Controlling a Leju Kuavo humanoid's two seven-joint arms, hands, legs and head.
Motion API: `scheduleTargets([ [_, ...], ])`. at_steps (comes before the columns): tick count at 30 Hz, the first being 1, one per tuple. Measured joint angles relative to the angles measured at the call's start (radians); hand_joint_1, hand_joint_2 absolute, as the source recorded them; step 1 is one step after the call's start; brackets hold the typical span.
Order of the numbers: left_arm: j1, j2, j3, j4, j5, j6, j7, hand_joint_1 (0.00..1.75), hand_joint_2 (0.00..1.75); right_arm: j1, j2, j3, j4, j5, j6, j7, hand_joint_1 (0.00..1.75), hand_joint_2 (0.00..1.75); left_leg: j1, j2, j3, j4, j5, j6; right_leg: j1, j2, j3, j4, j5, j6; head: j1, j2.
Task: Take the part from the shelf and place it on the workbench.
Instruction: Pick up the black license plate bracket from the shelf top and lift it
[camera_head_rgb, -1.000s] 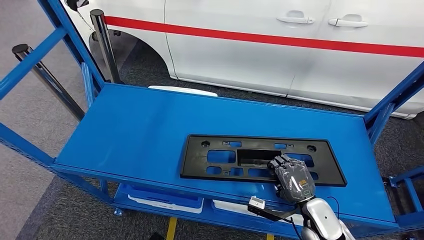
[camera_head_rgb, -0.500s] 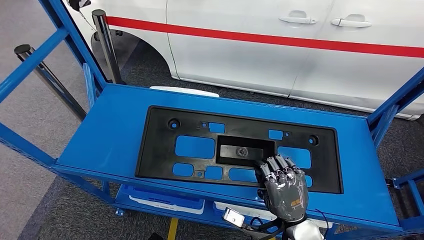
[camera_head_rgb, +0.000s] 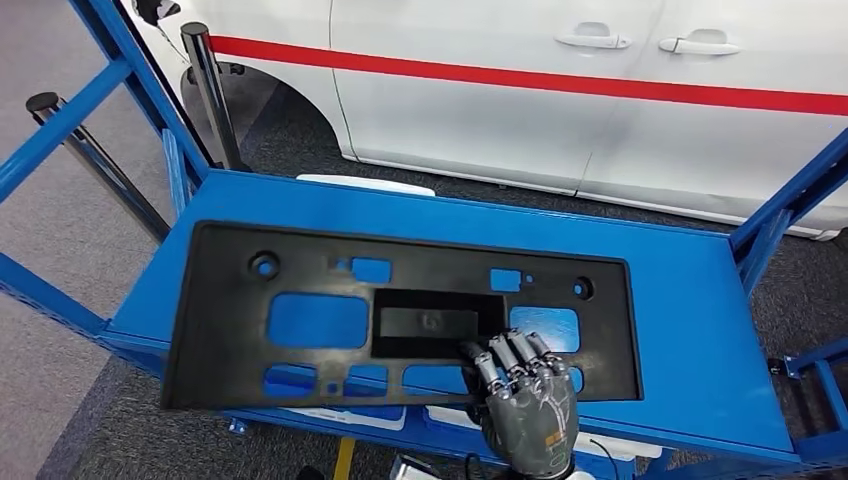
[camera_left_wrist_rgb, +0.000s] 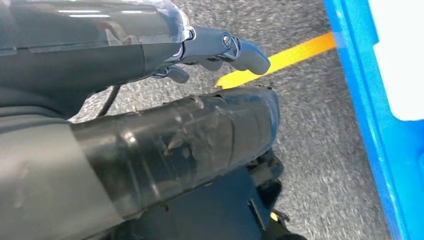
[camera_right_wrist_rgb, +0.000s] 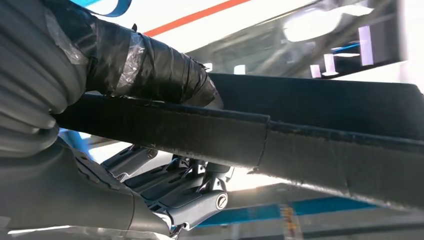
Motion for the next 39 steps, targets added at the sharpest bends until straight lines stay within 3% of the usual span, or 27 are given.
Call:
scheduleTargets([
  [2,0.001,0.000,0.004,0.000,0.002,-0.001,-0.003,0.00,1.31,-0.001,0.002,0.020,-0.001,0.000,0.000,0.007,1.75,1.75,0.003,0.001,0.002,-0.007,0.006,0.013,-0.002,0.000,-0.001,0.006,-0.006,0.010,0.000,0.000],
  [3,0.001,0.000,0.006,0.000,0.001,-0.001,-0.005,0.00,1.75,-0.002,0.002,0.025,-0.002,0.000,0.000,0.011,1.75,1.75,0.005,0.002,0.003,-0.012,0.010,0.020,-0.003,-0.001,-0.010,0.028,-0.023,0.015,0.001,0.000],
  [6,-0.001,0.000,0.011,0.000,-0.010,-0.001,-0.009,0.00,1.75,-0.009,0.002,0.033,0.001,-0.001,-0.001,0.021,1.75,1.75,0.007,0.004,0.002,-0.016,0.014,0.030,-0.006,-0.001,-0.085,0.198,-0.119,0.024,0.001,0.000],
  [7,-0.001,0.000,0.011,0.000,-0.015,-0.002,-0.009,0.00,1.75,-0.010,0.001,0.035,0.004,-0.002,0.000,0.023,1.75,1.75,0.007,0.005,0.001,-0.015,0.014,0.030,-0.007,-0.001,-0.109,0.251,-0.137,0.026,0.001,0.000],
  [8,0.000,0.000,0.011,0.000,-0.018,-0.002,-0.009,0.00,1.75,-0.010,0.001,0.037,0.009,-0.002,0.000,0.024,1.75,1.75,0.007,0.005,0.000,-0.014,0.013,0.030,-0.008,-0.001,-0.119,0.273,-0.136,0.027,0.001,0.000],
  [9,0.000,0.000,0.011,0.000,-0.020,-0.002,-0.009,0.00,1.75,-0.010,0.001,0.038,0.013,-0.003,0.000,0.025,1.75,1.75,0.007,0.005,0.000,-0.012,0.013,0.029,-0.009,-0.001,-0.109,0.257,-0.116,0.027,0.001,0.000],
  [11,0.002,-0.001,0.011,0.000,-0.021,0.006,-0.008,0.00,1.75,-0.012,0.001,0.039,0.023,-0.004,0.000,0.027,1.75,1.75,0.008,0.003,0.001,-0.007,0.009,0.024,-0.013,-0.001,-0.048,0.135,-0.052,0.025,0.001,0.000],
  [13,0.002,-0.002,0.011,0.000,-0.021,0.025,-0.004,0.00,1.75,-0.015,0.001,0.042,0.030,-0.006,0.000,0.033,1.75,1.75,0.004,0.001,-0.003,0.001,0.005,0.014,-0.010,-0.001,0.000,0.030,-0.018,0.019,0.000,0.000],
  [16,0.003,-0.003,0.012,0.000,-0.027,0.070,0.023,0.00,1.75,-0.015,0.001,0.045,0.039,-0.009,-0.001,0.045,1.75,1.75,0.003,0.001,-0.006,0.001,0.005,-0.004,-0.005,0.001,0.003,0.011,-0.016,0.002,0.000,0.000],
  [18,0.004,-0.003,0.012,0.000,-0.030,0.097,0.037,0.00,1.75,-0.016,0.001,0.045,0.043,-0.011,-0.001,0.047,1.75,1.75,0.006,0.002,-0.016,0.024,-0.014,-0.014,-0.007,0.001,0.004,0.006,-0.012,-0.013,0.000,0.000],
  [21,0.004,-0.003,0.015,0.000,-0.031,0.117,0.048,0.00,1.75,-0.015,0.002,0.045,0.046,-0.012,0.000,0.046,1.75,1.75,0.007,0.003,-0.087,0.183,-0.104,-0.022,-0.006,-0.004,0.002,0.004,-0.008,-0.027,-0.001,0.000],
  [23,0.006,-0.003,0.016,0.000,-0.030,0.123,0.054,0.00,1.75,-0.015,0.002,0.045,0.050,-0.013,0.000,0.046,1.75,1.75,0.007,0.003,-0.124,0.271,-0.133,-0.023,-0.001,-0.005,0.001,0.006,-0.007,-0.030,-0.001,0.000],
  [24,0.007,-0.004,0.016,0.000,-0.030,0.126,0.057,0.00,1.75,-0.015,0.002,0.045,0.052,-0.015,0.000,0.046,1.75,1.75,0.007,0.003,-0.120,0.270,-0.123,-0.021,0.001,-0.005,0.000,0.007,-0.006,-0.031,-0.001,0.000],
  [25,0.007,-0.004,0.016,0.000,-0.030,0.128,0.059,0.00,1.75,-0.016,0.002,0.045,0.053,-0.018,0.000,0.045,1.75,1.75,0.007,0.003,-0.097,0.228,-0.095,-0.017,0.002,-0.004,0.001,0.008,-0.006,-0.031,-0.001,0.000],
  [28,0.004,-0.004,0.016,0.000,-0.033,0.130,0.064,0.00,1.75,-0.016,0.002,0.045,0.054,-0.032,0.000,0.038,1.75,1.75,0.000,0.002,-0.002,0.043,-0.018,0.001,0.008,-0.003,-0.002,0.012,-0.005,-0.027,-0.001,0.000],
  [29,0.002,-0.005,0.016,0.000,-0.034,0.129,0.066,0.00,1.75,-0.016,0.002,0.045,0.054,-0.037,0.000,0.035,1.75,1.75,-0.003,0.002,0.011,0.015,-0.011,0.006,0.009,-0.002,-0.005,0.013,-0.003,-0.023,-0.001,0.000],
  [32,0.002,-0.008,0.016,0.000,-0.037,0.126,0.068,0.00,1.75,-0.017,0.002,0.045,0.058,-0.051,-0.001,0.029,1.75,1.75,-0.003,0.004,0.008,0.000,0.001,0.016,0.007,-0.001,-0.010,0.014,0.002,-0.006,-0.001,0.000],
  [34,0.001,-0.010,0.016,0.000,-0.037,0.125,0.069,0.00,1.75,-0.018,0.002,0.044,0.061,-0.058,-0.001,0.026,1.75,1.75,0.002,0.009,0.002,-0.015,0.019,0.027,0.007,0.000,-0.026,0.053,-0.041,0.004,0.001,0.000],
  [37,-0.001,-0.011,0.016,0.000,-0.037,0.120,0.070,0.00,1.75,-0.020,0.002,0.044,0.068,-0.064,0.000,0.021,1.75,1.75,0.002,0.013,-0.021,-0.017,0.036,0.035,0.001,0.000,-0.080,0.218,-0.159,0.016,0.002,0.000],
  [38,-0.001,-0.011,0.016,0.000,-0.037,0.119,0.070,0.00,1.75,-0.020,0.002,0.044,0.070,-0.066,0.000,0.019,1.75,1.75,0.002,0.015,-0.030,-0.013,0.041,0.034,-0.002,-0.001,-0.087,0.258,-0.173,0.019,0.002,0.000],
  [39,-0.001,-0.011,0.016,0.000,-0.037,0.117,0.070,0.00,1.75,-0.020,0.002,0.044,0.072,-0.066,0.000,0.018,1.75,1.75,0.003,0.016,-0.040,-0.009,0.046,0.032,-0.006,-0.001,-0.077,0.266,-0.167,0.023,0.002,0.000],
])
